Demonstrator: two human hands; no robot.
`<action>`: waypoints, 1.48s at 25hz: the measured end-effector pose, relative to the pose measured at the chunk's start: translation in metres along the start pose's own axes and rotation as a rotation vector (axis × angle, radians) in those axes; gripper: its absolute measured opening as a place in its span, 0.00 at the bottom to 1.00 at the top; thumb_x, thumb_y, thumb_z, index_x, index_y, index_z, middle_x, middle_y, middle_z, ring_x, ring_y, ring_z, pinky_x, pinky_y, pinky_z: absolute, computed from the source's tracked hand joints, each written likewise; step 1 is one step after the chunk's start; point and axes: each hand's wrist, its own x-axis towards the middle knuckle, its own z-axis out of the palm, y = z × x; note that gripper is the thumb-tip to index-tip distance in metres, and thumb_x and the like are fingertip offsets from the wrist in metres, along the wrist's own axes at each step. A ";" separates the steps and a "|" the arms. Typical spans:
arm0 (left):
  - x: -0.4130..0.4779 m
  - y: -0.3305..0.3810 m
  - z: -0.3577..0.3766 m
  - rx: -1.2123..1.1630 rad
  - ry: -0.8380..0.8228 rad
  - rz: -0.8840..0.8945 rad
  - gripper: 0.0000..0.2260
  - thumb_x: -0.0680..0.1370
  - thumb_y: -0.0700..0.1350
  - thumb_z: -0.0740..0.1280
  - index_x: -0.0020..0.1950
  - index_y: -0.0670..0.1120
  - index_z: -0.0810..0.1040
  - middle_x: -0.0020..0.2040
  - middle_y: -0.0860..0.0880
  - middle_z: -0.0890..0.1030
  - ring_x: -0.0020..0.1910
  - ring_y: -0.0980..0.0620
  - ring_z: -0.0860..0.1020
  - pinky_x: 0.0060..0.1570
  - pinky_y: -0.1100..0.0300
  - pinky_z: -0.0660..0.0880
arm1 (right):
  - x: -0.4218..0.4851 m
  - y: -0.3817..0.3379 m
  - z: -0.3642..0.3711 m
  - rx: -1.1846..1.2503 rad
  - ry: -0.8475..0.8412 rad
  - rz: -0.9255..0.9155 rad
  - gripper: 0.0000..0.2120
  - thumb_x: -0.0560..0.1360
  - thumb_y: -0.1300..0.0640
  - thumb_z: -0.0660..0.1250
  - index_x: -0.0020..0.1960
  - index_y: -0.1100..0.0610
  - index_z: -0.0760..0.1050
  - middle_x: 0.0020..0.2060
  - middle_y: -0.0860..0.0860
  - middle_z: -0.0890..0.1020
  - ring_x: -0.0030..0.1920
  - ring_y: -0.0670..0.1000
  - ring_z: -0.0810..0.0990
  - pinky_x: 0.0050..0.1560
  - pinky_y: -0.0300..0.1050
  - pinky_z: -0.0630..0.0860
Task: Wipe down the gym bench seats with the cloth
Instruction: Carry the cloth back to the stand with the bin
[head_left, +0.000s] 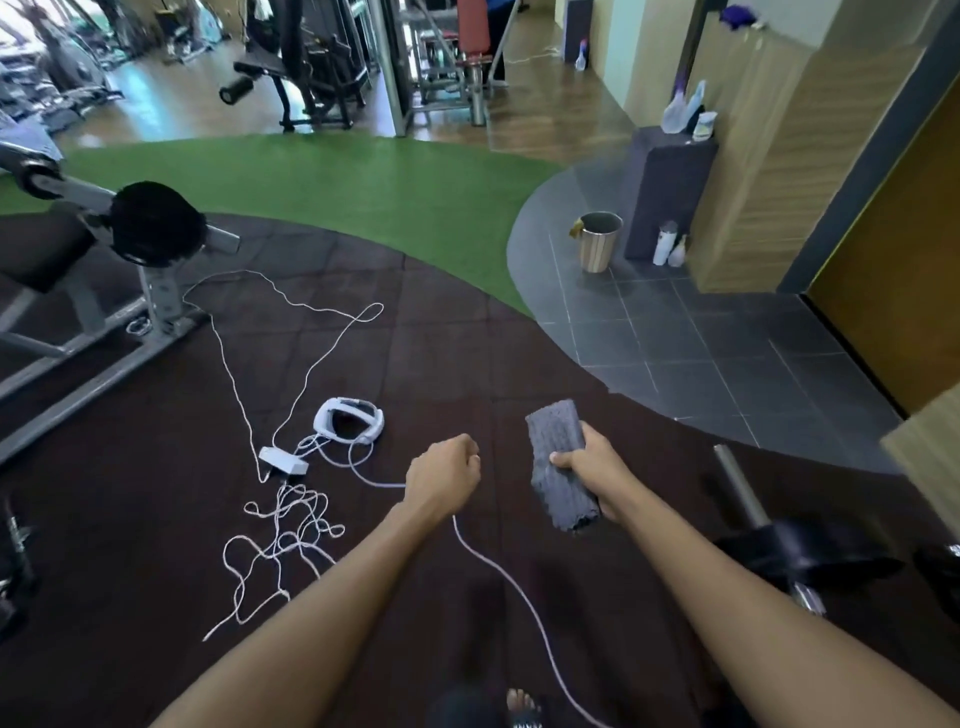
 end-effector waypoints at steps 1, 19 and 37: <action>0.031 0.000 -0.009 -0.006 -0.002 0.000 0.12 0.79 0.47 0.59 0.58 0.50 0.78 0.56 0.48 0.83 0.57 0.43 0.79 0.56 0.52 0.75 | 0.027 -0.018 0.004 -0.005 -0.003 0.007 0.18 0.77 0.71 0.63 0.64 0.57 0.72 0.55 0.55 0.81 0.55 0.56 0.81 0.57 0.50 0.78; 0.720 0.034 -0.149 0.035 -0.089 0.151 0.15 0.80 0.42 0.56 0.62 0.50 0.77 0.60 0.48 0.81 0.58 0.43 0.78 0.56 0.52 0.74 | 0.621 -0.285 0.039 0.078 0.135 0.042 0.20 0.76 0.72 0.65 0.66 0.60 0.72 0.54 0.56 0.82 0.54 0.56 0.82 0.58 0.53 0.79; 1.384 0.223 -0.177 0.084 -0.240 0.322 0.16 0.79 0.42 0.58 0.63 0.50 0.79 0.60 0.47 0.82 0.56 0.44 0.80 0.54 0.53 0.78 | 1.207 -0.520 -0.108 0.206 0.366 0.155 0.23 0.74 0.72 0.65 0.67 0.58 0.73 0.54 0.56 0.83 0.56 0.58 0.82 0.61 0.59 0.78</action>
